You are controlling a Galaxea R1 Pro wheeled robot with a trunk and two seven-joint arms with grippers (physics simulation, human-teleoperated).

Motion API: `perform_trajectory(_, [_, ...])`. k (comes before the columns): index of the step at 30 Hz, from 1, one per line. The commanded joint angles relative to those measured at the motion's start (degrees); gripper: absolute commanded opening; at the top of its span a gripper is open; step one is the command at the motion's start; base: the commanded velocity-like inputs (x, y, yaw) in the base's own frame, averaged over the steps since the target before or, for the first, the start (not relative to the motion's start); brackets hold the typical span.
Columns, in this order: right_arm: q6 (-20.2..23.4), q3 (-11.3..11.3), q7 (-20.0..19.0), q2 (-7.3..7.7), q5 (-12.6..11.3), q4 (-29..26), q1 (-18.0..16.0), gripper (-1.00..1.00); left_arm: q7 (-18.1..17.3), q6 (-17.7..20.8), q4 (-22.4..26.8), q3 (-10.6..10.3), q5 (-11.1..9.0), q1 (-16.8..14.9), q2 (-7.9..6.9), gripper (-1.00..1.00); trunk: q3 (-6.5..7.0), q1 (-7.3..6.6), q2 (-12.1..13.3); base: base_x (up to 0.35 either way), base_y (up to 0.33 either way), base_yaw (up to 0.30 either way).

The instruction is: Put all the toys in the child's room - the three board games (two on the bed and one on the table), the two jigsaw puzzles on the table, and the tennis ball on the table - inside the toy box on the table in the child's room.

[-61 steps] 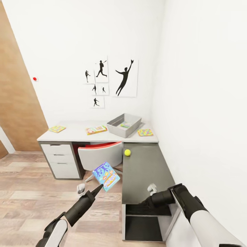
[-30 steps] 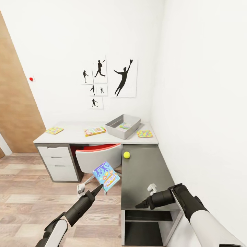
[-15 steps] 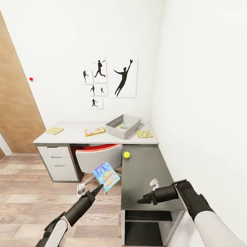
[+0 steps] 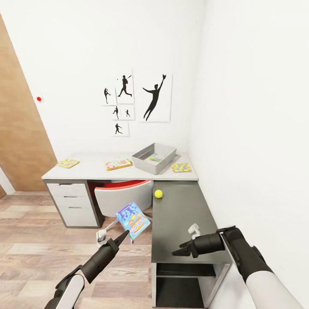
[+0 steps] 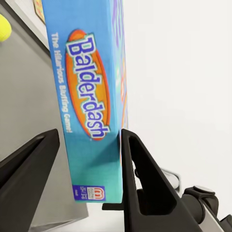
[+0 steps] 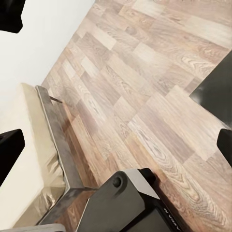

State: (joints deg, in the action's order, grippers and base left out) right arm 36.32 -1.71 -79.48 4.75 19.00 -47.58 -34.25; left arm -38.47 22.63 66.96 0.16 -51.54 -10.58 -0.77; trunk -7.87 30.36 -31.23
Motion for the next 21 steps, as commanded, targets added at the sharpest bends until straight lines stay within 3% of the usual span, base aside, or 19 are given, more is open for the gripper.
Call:
perform_trajectory(1, [0.6, -0.2, -0.5, -0.04, 0.5, -0.2, 0.0, 1.0, -0.2, 0.5, 0.0, 0.0, -0.5, 0.0, 0.01, -1.0, -0.11, 0.03, -0.1, 0.044, 0.0, 0.0])
perform_trajectory(7, [0.7, -0.1, -0.4, -0.03, 0.5, -0.6, 0.2, 1.0, -1.0, 0.3, 0.1, 0.0, -0.4, 0.0, 0.04, -1.0, -0.11, 0.03, -0.1, 0.147, 0.0, 0.0])
perform_trajectory(21, [0.8, -0.2, -0.4, -0.04, 0.5, -0.9, 0.4, 1.0, -2.0, 0.2, 0.0, 0.0, -0.4, 0.1, 0.06, -1.0, -0.11, 0.03, -0.1, 0.266, 0.0, 0.0])
